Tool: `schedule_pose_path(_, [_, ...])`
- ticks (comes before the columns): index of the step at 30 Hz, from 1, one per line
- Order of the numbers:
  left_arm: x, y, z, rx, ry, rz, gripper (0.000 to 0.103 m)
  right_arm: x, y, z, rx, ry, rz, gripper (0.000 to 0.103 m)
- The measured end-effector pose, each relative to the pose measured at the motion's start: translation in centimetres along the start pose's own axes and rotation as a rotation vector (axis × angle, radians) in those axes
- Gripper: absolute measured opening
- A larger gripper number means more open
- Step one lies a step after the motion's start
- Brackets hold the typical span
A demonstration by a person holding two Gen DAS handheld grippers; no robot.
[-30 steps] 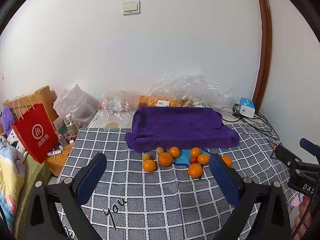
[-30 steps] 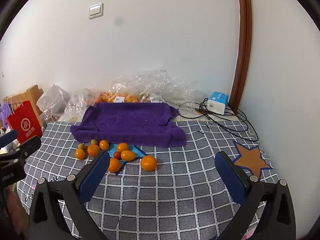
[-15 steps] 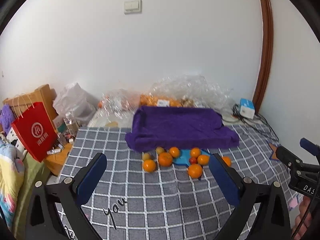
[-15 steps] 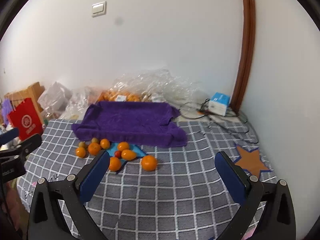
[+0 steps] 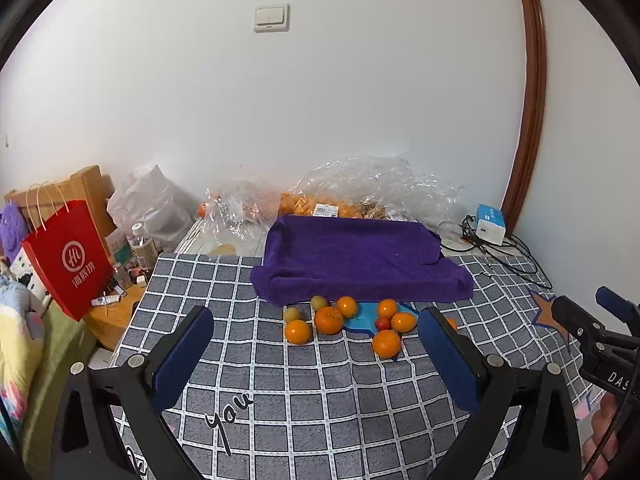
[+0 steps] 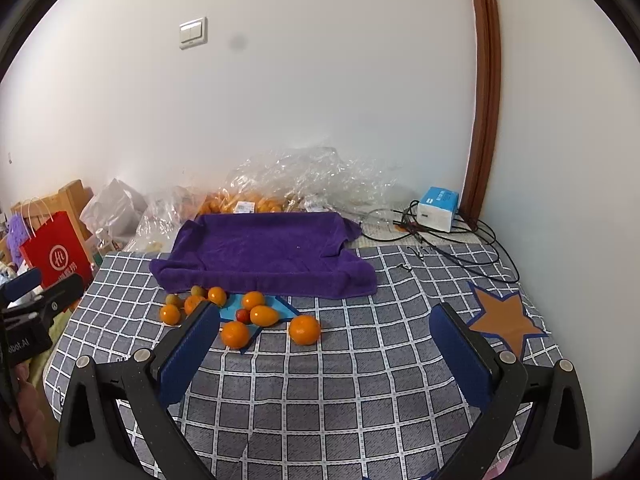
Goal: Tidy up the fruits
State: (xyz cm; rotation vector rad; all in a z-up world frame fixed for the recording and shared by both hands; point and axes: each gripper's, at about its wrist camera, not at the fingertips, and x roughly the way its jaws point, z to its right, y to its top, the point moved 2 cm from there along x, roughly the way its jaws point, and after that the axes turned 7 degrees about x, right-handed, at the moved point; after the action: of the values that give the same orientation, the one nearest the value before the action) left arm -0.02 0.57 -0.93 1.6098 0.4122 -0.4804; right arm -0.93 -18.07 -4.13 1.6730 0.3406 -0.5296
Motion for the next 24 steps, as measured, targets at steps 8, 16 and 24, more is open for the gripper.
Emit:
schedule_pose_path(8, [-0.32, 0.04, 0.42, 0.017, 0.008, 0.01, 0.103, -0.16, -0.09, 0.03, 0.004, 0.002, 0.005, 0.103])
schedule_pose_path(16, [-0.4, 0.2, 0.43, 0.015, 0.002, 0.014, 0.103, -0.21, -0.18, -0.03, -0.002, 0.002, 0.005, 0.103])
schedule_pose_path(24, [-0.36, 0.1, 0.33, 0.019, 0.006, 0.015, 0.103, 0.1, -0.18, 0.11, 0.007, -0.002, 0.001, 0.103])
